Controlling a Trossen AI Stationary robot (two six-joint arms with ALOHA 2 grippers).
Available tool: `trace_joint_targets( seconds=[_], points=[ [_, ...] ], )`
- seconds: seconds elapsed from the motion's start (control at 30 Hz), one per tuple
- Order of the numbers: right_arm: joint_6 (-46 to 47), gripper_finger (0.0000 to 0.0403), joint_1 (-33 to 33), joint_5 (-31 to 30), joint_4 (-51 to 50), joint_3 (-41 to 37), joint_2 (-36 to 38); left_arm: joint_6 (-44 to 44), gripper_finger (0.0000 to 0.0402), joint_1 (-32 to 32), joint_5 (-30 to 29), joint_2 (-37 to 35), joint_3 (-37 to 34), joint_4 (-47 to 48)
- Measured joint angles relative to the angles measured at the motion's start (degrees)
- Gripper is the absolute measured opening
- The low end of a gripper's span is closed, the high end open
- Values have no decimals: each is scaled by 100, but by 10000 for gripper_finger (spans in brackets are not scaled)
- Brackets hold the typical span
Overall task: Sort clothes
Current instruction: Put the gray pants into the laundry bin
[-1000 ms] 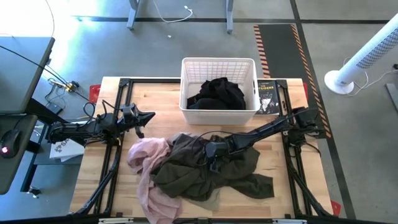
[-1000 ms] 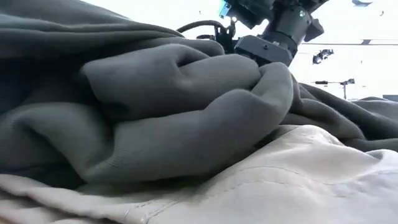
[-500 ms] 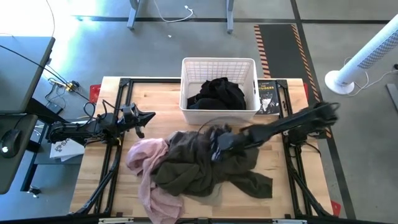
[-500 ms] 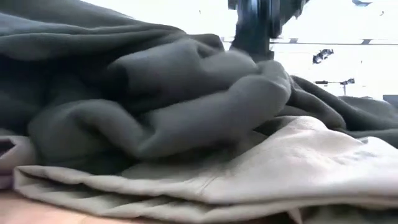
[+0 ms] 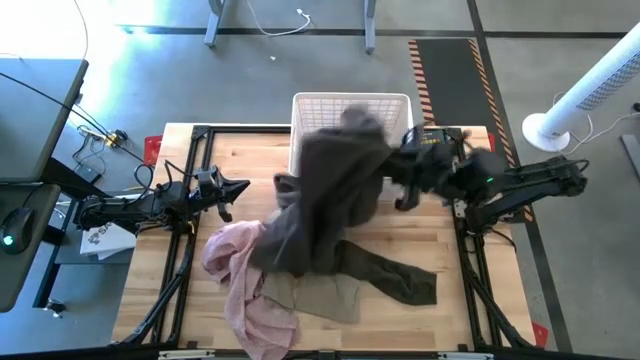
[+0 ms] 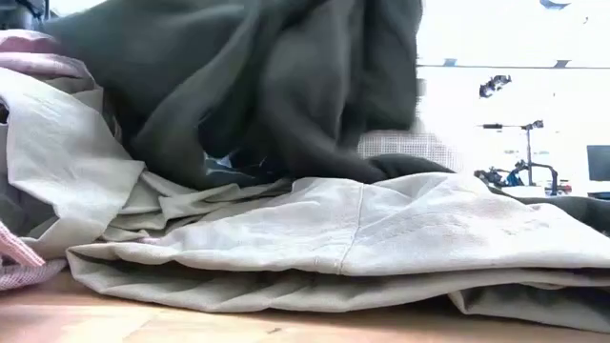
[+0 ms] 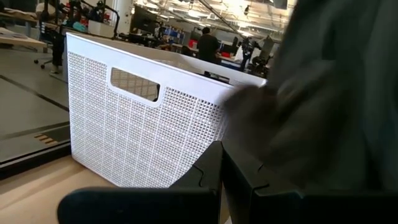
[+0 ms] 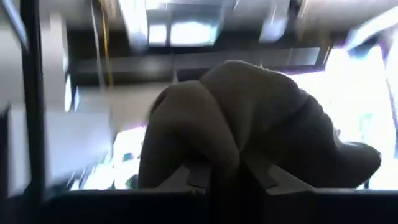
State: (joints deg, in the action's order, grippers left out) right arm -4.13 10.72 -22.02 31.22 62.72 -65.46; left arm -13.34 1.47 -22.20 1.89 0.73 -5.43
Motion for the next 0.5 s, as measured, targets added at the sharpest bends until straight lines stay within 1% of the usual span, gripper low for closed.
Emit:
trace_joint_targets(
  seconds=[0.1,0.2,0.23,0.27,0.33,0.4,0.5],
  points=[
    [-489,30,-310,156,946,18,40,0,3,0,0,0,0,-12],
    [-585,30,-520,615,1081,20,60,15,3,0,208,-1,0,-148],
    [-575,30,-533,786,1019,20,58,76,3,0,423,0,0,-244],
    [-508,30,-518,950,932,20,52,180,3,0,779,0,0,-396],
    [-367,30,-452,1206,765,20,20,350,3,0,1668,0,0,-907],
    [-351,30,-355,1314,629,20,8,355,3,-4,2347,2,66,-1398],
    [-362,30,-235,1342,568,20,-17,346,3,-31,2905,16,301,-1911]
  ],
)
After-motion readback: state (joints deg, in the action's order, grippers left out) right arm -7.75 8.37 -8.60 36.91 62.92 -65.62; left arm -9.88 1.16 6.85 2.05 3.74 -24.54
